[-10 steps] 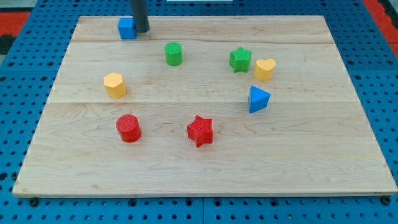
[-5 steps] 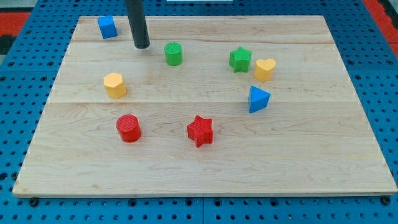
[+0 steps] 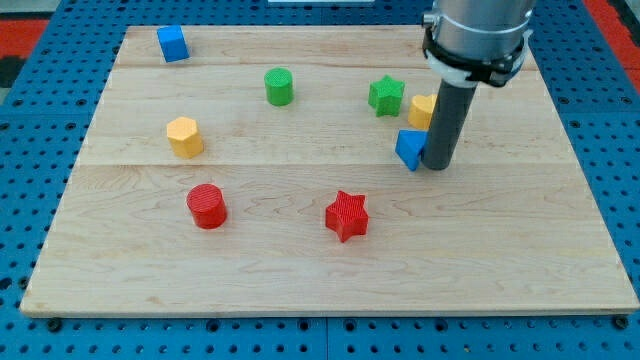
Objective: Place the blue triangle at the top center of the board
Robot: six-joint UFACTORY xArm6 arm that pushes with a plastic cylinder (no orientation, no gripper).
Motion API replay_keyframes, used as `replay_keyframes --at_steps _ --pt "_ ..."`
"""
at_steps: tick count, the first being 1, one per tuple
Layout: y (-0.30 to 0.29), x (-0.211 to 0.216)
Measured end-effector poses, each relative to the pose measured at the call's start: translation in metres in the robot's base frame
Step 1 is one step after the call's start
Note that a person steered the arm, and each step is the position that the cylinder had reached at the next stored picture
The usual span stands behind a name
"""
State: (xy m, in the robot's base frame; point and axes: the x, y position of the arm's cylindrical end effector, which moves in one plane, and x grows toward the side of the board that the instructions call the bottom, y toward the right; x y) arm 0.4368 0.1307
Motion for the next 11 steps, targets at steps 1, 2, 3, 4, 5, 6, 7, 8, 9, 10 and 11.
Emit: replay_keyframes --at_steps 1,2,3,4,5,6,7,8,9,10,11 --pt "-0.045 -0.021" --pt "-0.052 -0.057" --pt "-0.091 -0.078" --pt "-0.119 -0.073" --pt "-0.135 -0.065" --pt "-0.141 -0.101" --pt "-0.141 -0.139" --pt "-0.149 -0.167" --pt "-0.167 -0.15" --pt "-0.208 -0.181" --pt "-0.175 -0.194"
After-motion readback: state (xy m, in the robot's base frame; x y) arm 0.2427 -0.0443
